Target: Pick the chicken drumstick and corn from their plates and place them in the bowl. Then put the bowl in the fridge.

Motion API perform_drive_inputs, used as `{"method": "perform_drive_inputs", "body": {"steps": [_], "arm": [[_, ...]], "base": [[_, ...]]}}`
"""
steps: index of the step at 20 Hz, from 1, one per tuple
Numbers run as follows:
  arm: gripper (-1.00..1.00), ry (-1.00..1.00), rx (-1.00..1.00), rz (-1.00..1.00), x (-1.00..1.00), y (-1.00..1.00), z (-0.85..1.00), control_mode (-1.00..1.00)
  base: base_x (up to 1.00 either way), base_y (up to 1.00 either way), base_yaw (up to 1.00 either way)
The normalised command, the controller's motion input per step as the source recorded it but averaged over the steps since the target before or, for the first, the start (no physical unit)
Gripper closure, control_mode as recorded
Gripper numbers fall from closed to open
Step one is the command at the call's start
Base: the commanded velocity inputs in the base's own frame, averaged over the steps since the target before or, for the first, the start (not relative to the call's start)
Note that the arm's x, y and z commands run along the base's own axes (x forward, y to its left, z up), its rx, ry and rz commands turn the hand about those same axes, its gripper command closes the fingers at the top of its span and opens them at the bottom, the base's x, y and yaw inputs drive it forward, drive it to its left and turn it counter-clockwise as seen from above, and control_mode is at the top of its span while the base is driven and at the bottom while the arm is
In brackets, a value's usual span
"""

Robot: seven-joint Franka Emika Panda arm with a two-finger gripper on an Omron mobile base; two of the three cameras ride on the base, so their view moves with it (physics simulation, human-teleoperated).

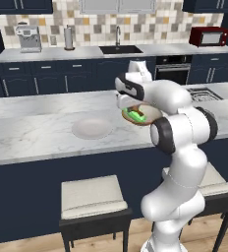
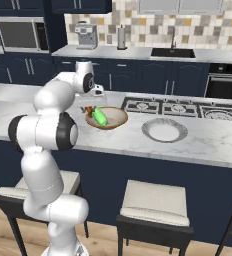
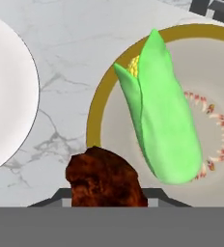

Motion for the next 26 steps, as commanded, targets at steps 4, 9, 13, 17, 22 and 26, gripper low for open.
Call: {"method": "perform_drive_inputs", "body": {"steps": [4, 9, 13, 17, 22, 26], "arm": [[1.0, 0.01, 0.0, -0.08, 0.28, -0.62, 0.0, -1.0], [1.0, 0.07, 0.0, -0.03, 0.44, -0.47, -0.03, -1.0], [1.0, 0.03, 0.0, -0.03, 0.44, -0.29, -0.14, -1.0], [1.0, 0.04, 0.0, -0.02, 0.24, -0.23, -0.22, -1.0], [1.0, 0.03, 0.0, -0.02, 0.0, -0.16, -0.27, -1.0], [1.0, 0.03, 0.0, -0.02, 0.0, -0.11, -0.27, -1.0]], "base": [[0.0, 0.0, 0.0], [0.0, 0.0, 0.0], [0.0, 0.0, 0.0], [0.0, 0.0, 0.0], [0.0, 0.0, 0.0], [0.0, 0.0, 0.0]]}}
